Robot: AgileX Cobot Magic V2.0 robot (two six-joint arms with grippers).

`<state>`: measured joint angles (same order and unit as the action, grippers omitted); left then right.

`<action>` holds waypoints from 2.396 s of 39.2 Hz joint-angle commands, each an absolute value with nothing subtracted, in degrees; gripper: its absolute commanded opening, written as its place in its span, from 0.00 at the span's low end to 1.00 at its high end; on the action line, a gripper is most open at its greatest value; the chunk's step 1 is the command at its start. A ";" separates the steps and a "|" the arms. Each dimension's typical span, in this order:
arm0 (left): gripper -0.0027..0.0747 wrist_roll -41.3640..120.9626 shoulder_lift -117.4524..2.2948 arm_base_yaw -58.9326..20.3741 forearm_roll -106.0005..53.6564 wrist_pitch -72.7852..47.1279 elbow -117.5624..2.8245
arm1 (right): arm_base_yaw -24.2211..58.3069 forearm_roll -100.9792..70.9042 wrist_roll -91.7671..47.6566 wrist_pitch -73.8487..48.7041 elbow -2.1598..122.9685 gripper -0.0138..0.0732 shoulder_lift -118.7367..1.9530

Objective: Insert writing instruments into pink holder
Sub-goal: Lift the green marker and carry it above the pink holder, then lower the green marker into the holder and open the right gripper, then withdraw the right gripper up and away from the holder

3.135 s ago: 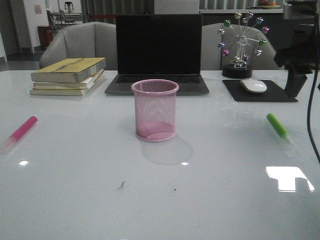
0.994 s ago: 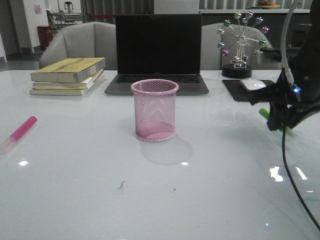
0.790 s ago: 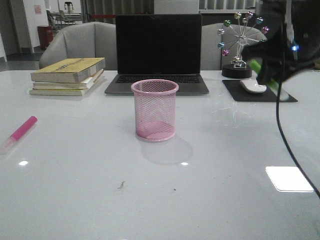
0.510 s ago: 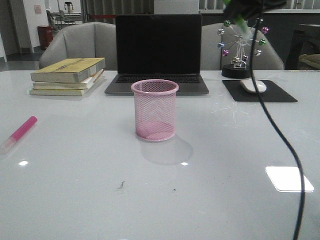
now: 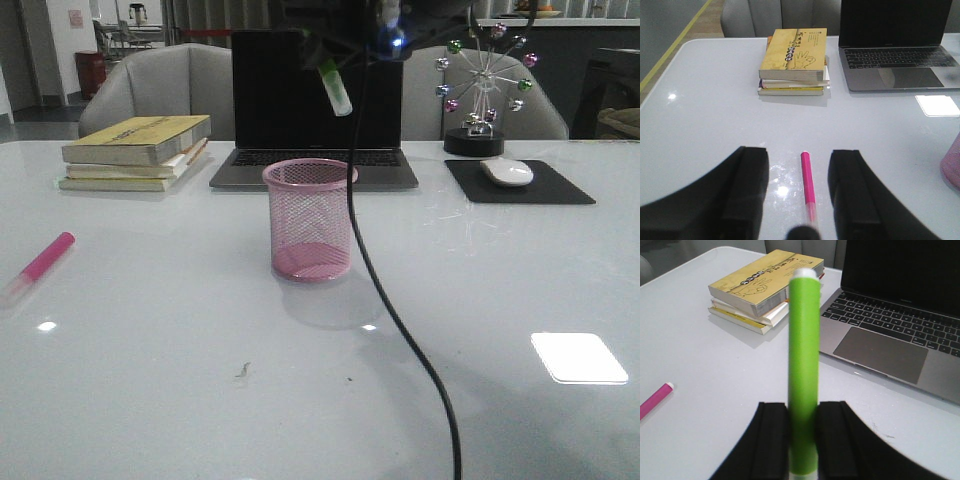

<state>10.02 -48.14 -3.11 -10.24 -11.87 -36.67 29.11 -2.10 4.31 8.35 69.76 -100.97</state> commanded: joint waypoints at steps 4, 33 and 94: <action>0.49 9.83 -47.80 -3.02 -10.77 -7.04 -38.72 | 29.60 -2.34 3.96 21.19 71.21 0.27 -101.97; 0.49 9.83 -47.80 -3.02 -10.77 -6.77 -38.72 | 30.17 -2.29 4.09 27.59 71.10 0.24 -109.64; 0.49 9.83 -47.80 -3.02 -10.29 -6.57 -38.72 | 7.40 4.14 -1.75 -20.50 69.10 0.59 -75.94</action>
<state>10.02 -48.14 -3.11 -10.03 -11.51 -36.67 9.01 3.51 -1.03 -21.40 68.76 -81.16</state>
